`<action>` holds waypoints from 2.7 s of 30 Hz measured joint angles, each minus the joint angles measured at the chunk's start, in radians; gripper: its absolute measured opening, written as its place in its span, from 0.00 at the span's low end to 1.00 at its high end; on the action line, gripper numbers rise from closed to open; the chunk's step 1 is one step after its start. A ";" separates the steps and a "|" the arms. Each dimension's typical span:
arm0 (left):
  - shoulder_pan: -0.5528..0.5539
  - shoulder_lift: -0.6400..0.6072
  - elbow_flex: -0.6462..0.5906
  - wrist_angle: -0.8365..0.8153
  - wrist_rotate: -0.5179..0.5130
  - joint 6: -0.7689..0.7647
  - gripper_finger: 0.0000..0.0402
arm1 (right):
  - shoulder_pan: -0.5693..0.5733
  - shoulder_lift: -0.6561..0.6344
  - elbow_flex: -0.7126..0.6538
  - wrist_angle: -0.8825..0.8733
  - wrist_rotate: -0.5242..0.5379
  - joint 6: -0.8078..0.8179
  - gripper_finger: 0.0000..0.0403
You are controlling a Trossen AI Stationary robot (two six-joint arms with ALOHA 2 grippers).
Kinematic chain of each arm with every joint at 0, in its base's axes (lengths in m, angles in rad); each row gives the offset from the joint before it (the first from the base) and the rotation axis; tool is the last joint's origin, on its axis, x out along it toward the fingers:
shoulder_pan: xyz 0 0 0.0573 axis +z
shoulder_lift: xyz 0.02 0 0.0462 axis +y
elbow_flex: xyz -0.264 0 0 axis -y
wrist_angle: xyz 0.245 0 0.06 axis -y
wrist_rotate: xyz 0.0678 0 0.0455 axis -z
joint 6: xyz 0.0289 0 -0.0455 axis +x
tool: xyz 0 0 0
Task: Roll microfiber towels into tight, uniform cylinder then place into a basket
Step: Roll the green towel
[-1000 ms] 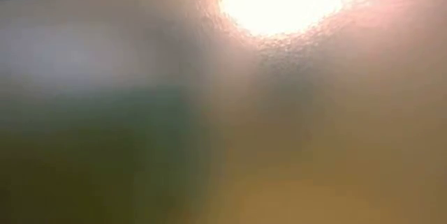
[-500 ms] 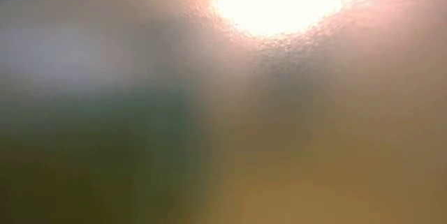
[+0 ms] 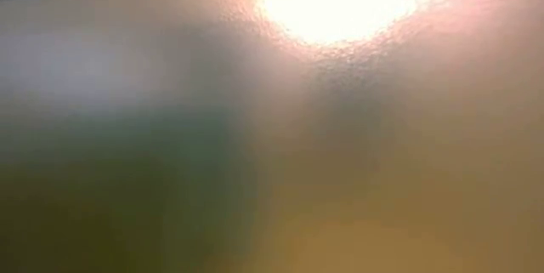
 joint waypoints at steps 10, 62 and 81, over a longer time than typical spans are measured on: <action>0.082 0.004 -0.003 -0.008 0.197 -0.014 0.01 | -0.014 -0.065 -0.009 -0.046 0.021 -0.239 0.21; 0.159 0.003 -0.006 -0.042 0.221 -0.038 0.01 | 0.371 -0.145 -0.011 -0.047 0.940 -1.087 0.50; 0.159 0.003 -0.006 -0.042 0.221 -0.017 0.01 | 0.474 -0.147 -0.011 -0.027 1.026 -1.141 0.50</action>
